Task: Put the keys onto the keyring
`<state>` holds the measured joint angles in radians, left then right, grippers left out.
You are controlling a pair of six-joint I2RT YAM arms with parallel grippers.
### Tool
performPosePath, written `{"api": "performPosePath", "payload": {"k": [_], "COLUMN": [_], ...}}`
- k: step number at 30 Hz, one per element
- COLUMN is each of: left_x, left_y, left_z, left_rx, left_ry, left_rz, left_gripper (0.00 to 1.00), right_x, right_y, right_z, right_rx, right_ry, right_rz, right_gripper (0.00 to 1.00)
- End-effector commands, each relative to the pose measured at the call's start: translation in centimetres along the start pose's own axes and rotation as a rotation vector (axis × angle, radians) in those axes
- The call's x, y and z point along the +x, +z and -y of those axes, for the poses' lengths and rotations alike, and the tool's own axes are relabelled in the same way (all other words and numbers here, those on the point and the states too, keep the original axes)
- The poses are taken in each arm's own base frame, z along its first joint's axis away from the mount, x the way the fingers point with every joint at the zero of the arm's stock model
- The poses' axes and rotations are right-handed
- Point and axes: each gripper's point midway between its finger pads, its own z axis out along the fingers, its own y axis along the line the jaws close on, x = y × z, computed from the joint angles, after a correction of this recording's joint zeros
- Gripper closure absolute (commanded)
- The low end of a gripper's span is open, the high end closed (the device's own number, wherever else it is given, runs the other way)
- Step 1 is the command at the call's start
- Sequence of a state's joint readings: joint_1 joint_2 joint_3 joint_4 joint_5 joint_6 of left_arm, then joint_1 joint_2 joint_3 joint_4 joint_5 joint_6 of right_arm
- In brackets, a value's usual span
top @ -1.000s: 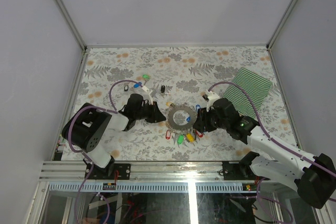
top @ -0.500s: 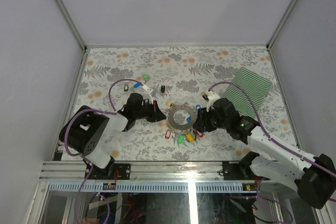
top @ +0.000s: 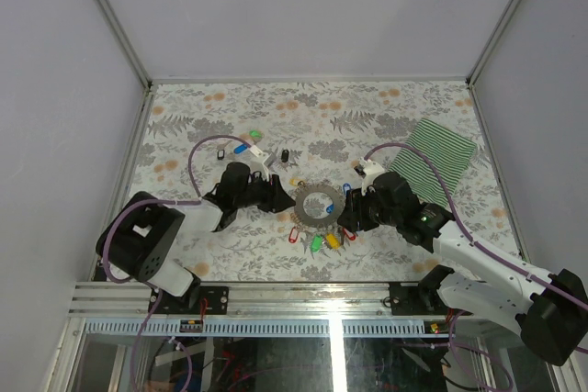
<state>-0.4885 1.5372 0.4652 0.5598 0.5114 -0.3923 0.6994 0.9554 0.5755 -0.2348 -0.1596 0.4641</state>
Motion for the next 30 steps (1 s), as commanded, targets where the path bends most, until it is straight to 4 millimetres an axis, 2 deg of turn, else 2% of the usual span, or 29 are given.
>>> {"api": "performPosePath", "payload": {"k": [1,12,30], "left_x": [-0.9,0.9,2.7], "left_y": [-0.2,0.7,1.6], "left_z": [-0.4,-1.2,-1.1], "left_rx": [-0.034,-0.036,-0.016], "left_ry": [0.037,-0.009,-0.048], "left_rz": [0.042,-0.028,-0.058], "left_gripper": [0.6,0.56,0.54], "right_x": [-2.1,-2.1,-2.1], "right_y": [-0.6,-0.6,-0.6], "right_z": [-1.4,-1.5,-1.5], "right_rx": [-0.05,-0.054,-0.058], "right_ry": [-0.011,-0.01,-0.01], "right_rz": [0.071,0.071,0.068], "right_gripper": [0.48,0.48,0.48]}}
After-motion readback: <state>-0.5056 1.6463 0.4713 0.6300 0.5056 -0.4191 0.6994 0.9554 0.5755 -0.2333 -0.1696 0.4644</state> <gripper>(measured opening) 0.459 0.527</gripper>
